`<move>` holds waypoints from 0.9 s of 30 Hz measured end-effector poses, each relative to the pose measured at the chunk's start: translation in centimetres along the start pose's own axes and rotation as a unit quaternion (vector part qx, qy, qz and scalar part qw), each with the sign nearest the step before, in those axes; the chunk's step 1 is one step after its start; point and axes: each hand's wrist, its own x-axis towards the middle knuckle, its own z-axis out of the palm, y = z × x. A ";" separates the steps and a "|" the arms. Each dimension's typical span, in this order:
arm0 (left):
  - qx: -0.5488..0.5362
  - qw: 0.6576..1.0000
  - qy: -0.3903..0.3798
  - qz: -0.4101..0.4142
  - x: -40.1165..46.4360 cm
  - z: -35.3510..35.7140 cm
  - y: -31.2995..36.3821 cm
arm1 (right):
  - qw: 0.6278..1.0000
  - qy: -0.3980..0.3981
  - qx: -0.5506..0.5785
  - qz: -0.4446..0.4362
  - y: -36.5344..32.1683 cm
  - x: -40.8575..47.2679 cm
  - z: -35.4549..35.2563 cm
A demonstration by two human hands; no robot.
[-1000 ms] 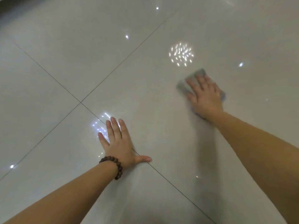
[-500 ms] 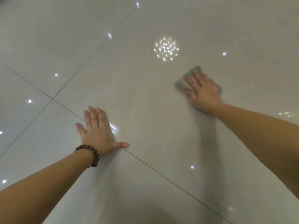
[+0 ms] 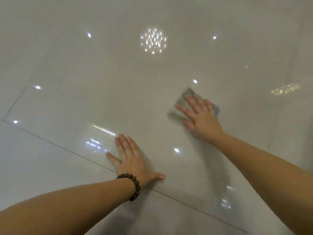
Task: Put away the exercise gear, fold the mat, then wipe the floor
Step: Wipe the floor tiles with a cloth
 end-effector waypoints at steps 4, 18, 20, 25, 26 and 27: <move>-0.015 1.000 -0.005 -0.012 0.2 0.2 0.5 | 0.952 -0.015 0.048 0.301 9.8 2.5 -2.9; -0.023 0.999 0.014 -0.018 0.7 0.9 0.5 | 0.999 -0.023 -0.037 -0.019 4.0 -6.2 -0.7; -0.016 1.000 0.023 -0.010 0.6 1.0 0.4 | 0.981 -0.008 -0.003 0.195 10.8 -4.3 -2.7; -0.026 0.999 0.042 -0.002 0.2 1.2 0.6 | 0.972 0.024 0.028 0.230 2.1 -11.9 -0.8; -0.027 0.998 0.048 0.000 0.2 1.3 0.6 | 0.988 0.018 0.024 0.152 -1.7 -15.1 0.2; -0.029 0.998 0.058 0.003 0.2 1.3 0.5 | 0.998 -0.003 0.017 0.061 -5.0 -18.2 0.7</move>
